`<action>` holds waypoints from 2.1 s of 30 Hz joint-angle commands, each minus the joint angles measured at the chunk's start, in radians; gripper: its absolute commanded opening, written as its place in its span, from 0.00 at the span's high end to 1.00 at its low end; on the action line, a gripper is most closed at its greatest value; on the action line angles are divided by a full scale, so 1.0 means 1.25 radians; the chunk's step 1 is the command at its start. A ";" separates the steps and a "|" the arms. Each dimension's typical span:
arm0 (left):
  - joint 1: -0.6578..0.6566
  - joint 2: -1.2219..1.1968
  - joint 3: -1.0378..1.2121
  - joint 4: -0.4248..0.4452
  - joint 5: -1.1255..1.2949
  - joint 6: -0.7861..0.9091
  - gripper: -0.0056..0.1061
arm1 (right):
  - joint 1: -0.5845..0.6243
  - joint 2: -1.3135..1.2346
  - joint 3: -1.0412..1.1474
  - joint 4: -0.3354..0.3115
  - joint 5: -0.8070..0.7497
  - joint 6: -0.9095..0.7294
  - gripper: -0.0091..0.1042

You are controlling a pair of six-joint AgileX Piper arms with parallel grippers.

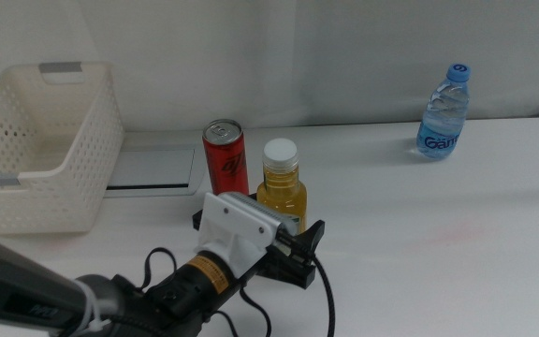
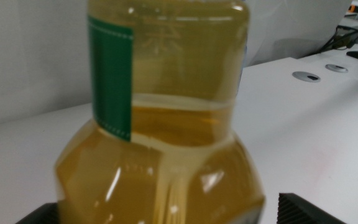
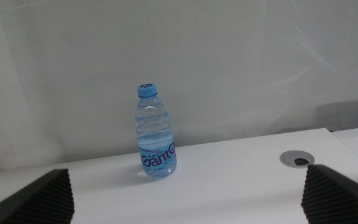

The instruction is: Use arms to grab the bottles and put them into the dustbin to the left of the table.

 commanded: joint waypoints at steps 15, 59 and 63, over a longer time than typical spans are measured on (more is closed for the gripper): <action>-0.003 0.056 -0.142 -0.079 0.173 -0.017 0.59 | -0.003 -0.001 0.004 -0.005 -0.007 -0.002 0.01; 0.616 -0.553 -0.456 -0.054 1.101 0.161 0.98 | -0.003 -0.001 0.004 -0.005 -0.008 -0.002 0.01; 0.689 -0.478 -0.520 -0.058 1.169 0.161 0.98 | -0.003 -0.001 0.004 -0.005 -0.008 -0.002 0.01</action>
